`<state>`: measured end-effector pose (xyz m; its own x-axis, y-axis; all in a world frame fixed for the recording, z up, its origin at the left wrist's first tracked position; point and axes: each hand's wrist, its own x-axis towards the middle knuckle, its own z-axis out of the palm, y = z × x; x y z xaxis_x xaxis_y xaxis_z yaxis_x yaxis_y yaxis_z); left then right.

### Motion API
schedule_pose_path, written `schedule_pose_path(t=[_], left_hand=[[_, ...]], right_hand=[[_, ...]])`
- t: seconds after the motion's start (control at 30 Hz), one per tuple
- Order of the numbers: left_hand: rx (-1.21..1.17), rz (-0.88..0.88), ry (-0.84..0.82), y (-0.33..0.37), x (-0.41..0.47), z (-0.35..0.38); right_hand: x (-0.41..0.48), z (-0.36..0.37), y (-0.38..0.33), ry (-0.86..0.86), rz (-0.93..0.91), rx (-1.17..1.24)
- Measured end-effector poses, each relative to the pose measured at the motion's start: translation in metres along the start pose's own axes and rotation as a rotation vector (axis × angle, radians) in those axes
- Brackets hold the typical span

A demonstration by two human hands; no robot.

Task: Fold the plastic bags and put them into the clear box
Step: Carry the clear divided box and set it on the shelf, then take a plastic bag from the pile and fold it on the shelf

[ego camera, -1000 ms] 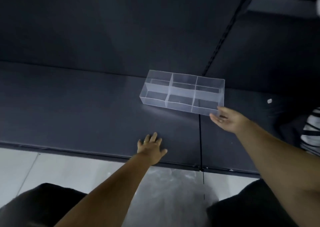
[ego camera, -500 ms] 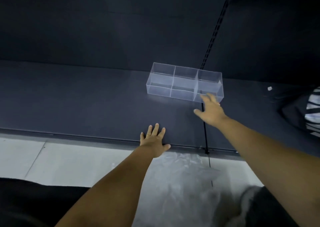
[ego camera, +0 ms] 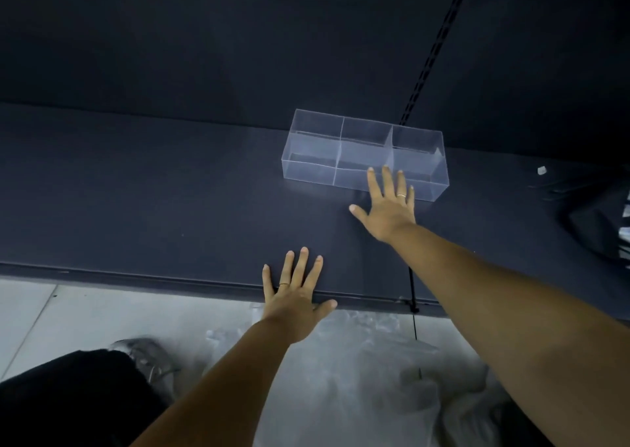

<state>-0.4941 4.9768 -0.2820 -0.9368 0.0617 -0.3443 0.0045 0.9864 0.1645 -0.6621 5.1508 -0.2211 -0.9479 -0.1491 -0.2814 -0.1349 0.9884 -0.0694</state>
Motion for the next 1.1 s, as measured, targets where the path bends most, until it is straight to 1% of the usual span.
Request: schedule_pose_path(t=[0.1, 0.23, 0.27, 0.3, 0.33, 0.37, 0.4, 0.43, 0.47, 0.5, 0.53, 0.57, 0.63, 0.67, 0.7, 0.73, 0.77, 0.83, 0.93, 0.97, 1.03, 1.1], left_hand=[[-0.02, 0.002, 0.002, 0.0, 0.002, 0.001], [-0.063, 0.001, -0.028, 0.001, 0.002, -0.002], [-0.076, 0.001, -0.034, 0.001, 0.002, -0.003], [-0.087, -0.001, -0.039, 0.001, 0.002, -0.003], [-0.096, -0.002, -0.047, 0.001, 0.002, -0.003], [-0.102, -0.004, -0.061, 0.001, 0.002, -0.004], [-0.111, -0.007, -0.08, 0.001, 0.002, -0.005], [-0.123, -0.011, -0.103, 0.0, 0.003, -0.006], [-0.138, -0.014, -0.127, 0.0, 0.004, -0.007], [-0.153, -0.017, -0.148, 0.0, 0.004, -0.009], [-0.173, -0.023, -0.162, 0.0, 0.005, -0.013], [-0.195, -0.03, -0.176, 0.0, 0.004, -0.018], [-0.255, -0.044, -0.224, 0.0, 0.001, -0.033], [-0.295, -0.05, -0.259, 0.0, -0.003, -0.043], [-0.349, -0.057, -0.307, -0.001, -0.009, -0.054], [-0.429, -0.067, -0.362, -0.001, -0.016, -0.064], [-0.538, -0.082, -0.418, -0.001, -0.025, -0.075], [-0.802, -0.083, -0.514, 0.002, -0.045, -0.097], [-1.063, 0.106, -0.625, 0.014, -0.068, -0.13], [-1.096, 0.138, -0.625, 0.018, -0.072, -0.142], [-1.061, 0.188, -0.58, 0.028, -0.077, -0.163], [-1.007, 0.229, -0.487, 0.037, -0.079, -0.184]], right_hand=[[0.016, -0.006, 0.004, 0.009, -0.03, -0.006], [0.02, -0.02, 0.006, -0.056, -0.068, -0.056], [0.014, -0.022, 0.005, -0.043, -0.061, -0.042], [0.004, -0.022, 0.002, 0.006, -0.061, 0.002], [-0.011, -0.022, -0.002, 0.086, -0.065, 0.104], [-0.03, -0.019, -0.006, 0.168, -0.07, 0.272], [-0.055, -0.014, -0.011, 0.222, -0.075, 0.473], [-0.085, -0.007, -0.016, 0.226, -0.066, 0.676], [-0.117, 0.0, -0.021, 0.18, -0.031, 0.824], [-0.145, 0.009, -0.023, 0.101, -0.007, 0.91], [-0.169, 0.023, -0.024, 0.013, 0.003, 0.936], [-0.188, 0.038, -0.022, -0.064, -0.017, 0.835], [-0.208, 0.064, -0.017, -0.142, -0.111, 0.477], [-0.209, 0.073, -0.015, -0.158, -0.118, 0.369], [-0.208, 0.072, -0.014, -0.152, -0.091, 0.328], [-0.206, 0.067, -0.014, -0.134, -0.064, 0.367], [-0.204, 0.057, -0.013, -0.104, -0.06, 0.452], [-0.194, 0.022, -0.009, -0.057, -0.055, 0.731], [-0.184, -0.051, -0.005, -0.051, -0.02, 1.126], [-0.181, -0.073, -0.003, -0.05, 0.01, 1.221], [-0.177, -0.112, 0.003, -0.064, 0.085, 1.377], [-0.177, -0.145, 0.012, -0.153, 0.115, 1.548]])
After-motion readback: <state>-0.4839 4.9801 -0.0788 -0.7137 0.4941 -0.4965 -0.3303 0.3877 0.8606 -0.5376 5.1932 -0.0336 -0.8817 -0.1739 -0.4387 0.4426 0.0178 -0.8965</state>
